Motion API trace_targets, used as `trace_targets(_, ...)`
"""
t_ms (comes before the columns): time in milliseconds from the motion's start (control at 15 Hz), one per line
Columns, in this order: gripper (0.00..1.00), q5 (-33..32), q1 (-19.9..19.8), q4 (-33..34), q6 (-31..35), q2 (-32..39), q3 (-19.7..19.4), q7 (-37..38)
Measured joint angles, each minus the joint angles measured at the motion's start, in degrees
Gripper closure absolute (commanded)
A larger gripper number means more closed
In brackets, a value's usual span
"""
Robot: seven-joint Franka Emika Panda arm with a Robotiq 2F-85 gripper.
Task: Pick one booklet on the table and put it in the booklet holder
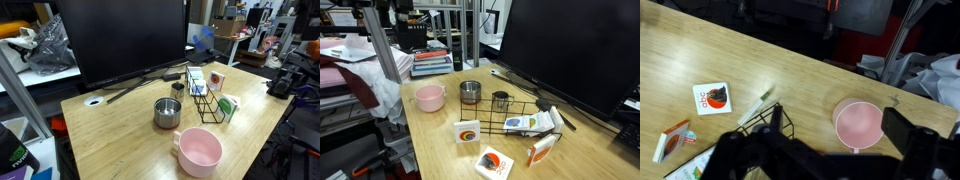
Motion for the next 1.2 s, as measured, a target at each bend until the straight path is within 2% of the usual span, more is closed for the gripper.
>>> trace_targets(533,0.0,2.19,-3.88,-1.11,0.66,7.73,-4.6,5.46)
trace_targets(1200,0.0,2.42,-4.46,-1.15,0.68,8.69,-4.88,7.18)
